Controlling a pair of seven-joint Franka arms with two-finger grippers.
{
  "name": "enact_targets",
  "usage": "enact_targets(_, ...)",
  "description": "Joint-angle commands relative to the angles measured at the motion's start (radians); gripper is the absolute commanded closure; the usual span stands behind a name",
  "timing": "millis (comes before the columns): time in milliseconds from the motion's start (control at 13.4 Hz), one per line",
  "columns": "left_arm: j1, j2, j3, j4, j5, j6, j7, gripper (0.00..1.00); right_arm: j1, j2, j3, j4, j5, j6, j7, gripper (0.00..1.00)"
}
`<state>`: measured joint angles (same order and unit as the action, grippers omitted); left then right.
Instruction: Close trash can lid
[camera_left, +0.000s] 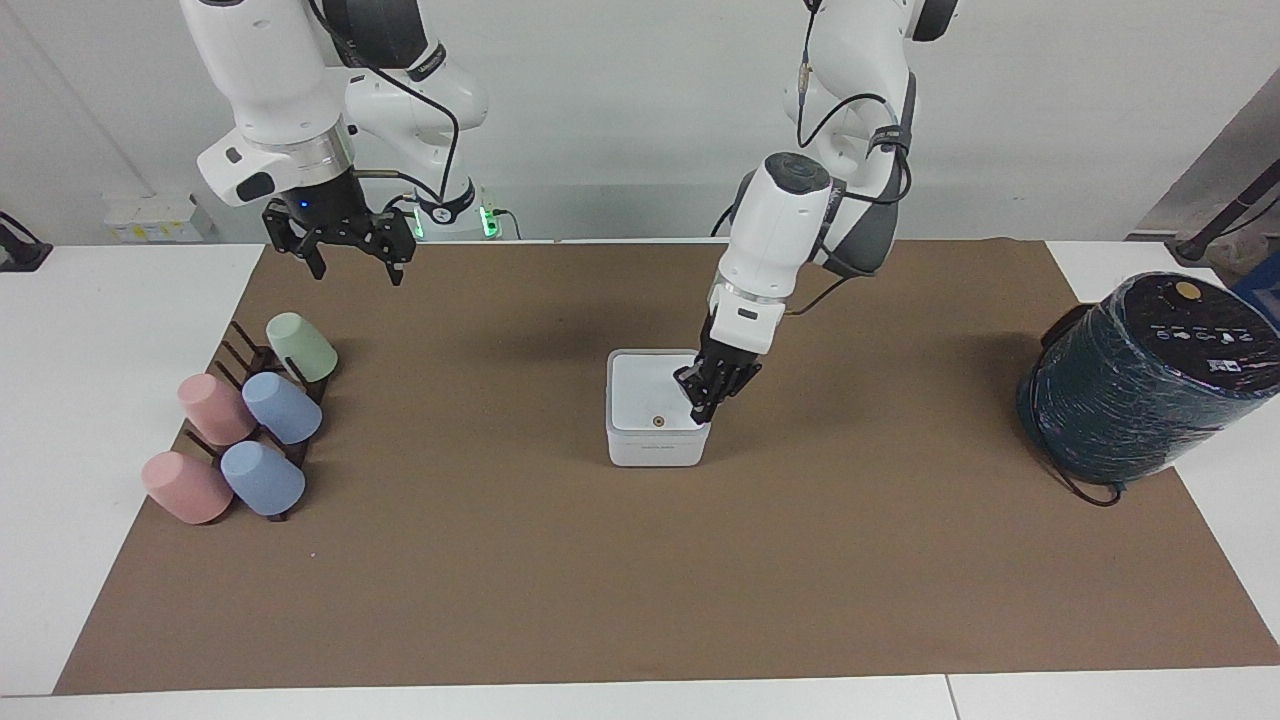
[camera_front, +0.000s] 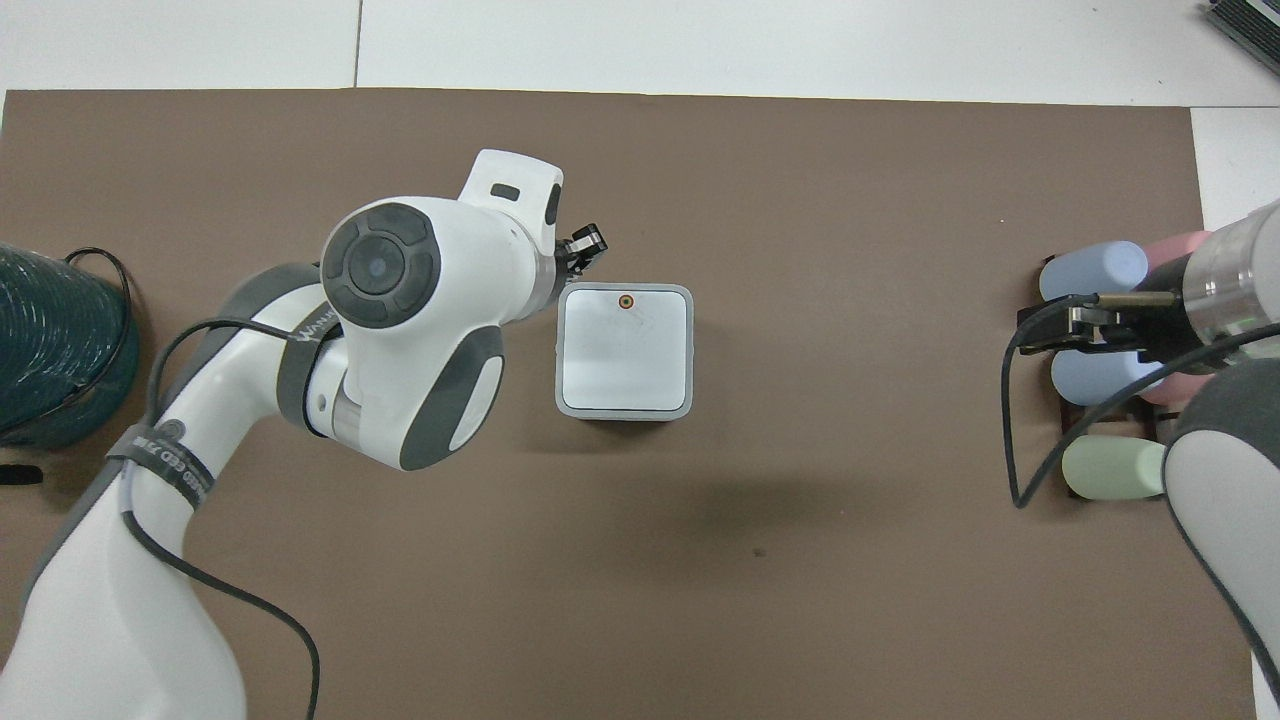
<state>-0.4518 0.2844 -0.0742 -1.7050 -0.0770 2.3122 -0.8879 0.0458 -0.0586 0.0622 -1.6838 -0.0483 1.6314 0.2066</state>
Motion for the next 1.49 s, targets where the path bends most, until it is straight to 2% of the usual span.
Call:
enact_targets(0,0.079,-0.024,-0.007,0.063,-0.01,-0.199,0.136,0.88,-0.007,-0.015,-0.001,-0.013,0.019,-0.005,-0.021,0.0)
enact_targets(223,0.163,-0.028,-0.006,0.137,-0.024,-0.408,0.32,0.82,-0.007,-0.015,-0.001,-0.013,0.019,-0.005,-0.021,0.0)
enact_targets(446,0.249,-0.074,0.004,0.13,-0.024,-0.531,0.551,0.81,-0.007,-0.015,-0.001,-0.013,0.019,-0.005,-0.021,0.0)
enact_targets(595,0.301,-0.099,0.007,0.122,-0.021,-0.589,0.625,0.81,-0.007,-0.015,-0.001,-0.013,0.019,-0.005,-0.021,0.0)
enact_targets(967,0.424,-0.131,0.011,0.096,-0.007,-0.635,0.805,0.79,-0.007,-0.015,-0.001,-0.013,0.019,-0.005,-0.021,0.0)
enact_targets(1264,0.453,-0.192,0.016,0.097,0.002,-0.662,0.808,0.73,-0.007,-0.015,-0.001,-0.013,0.019,-0.005,-0.021,0.0)
enact_targets(1413,0.449,-0.234,0.014,0.097,0.057,-0.683,0.808,0.7,-0.007,-0.015,-0.001,-0.013,0.019,-0.005,-0.021,0.0)
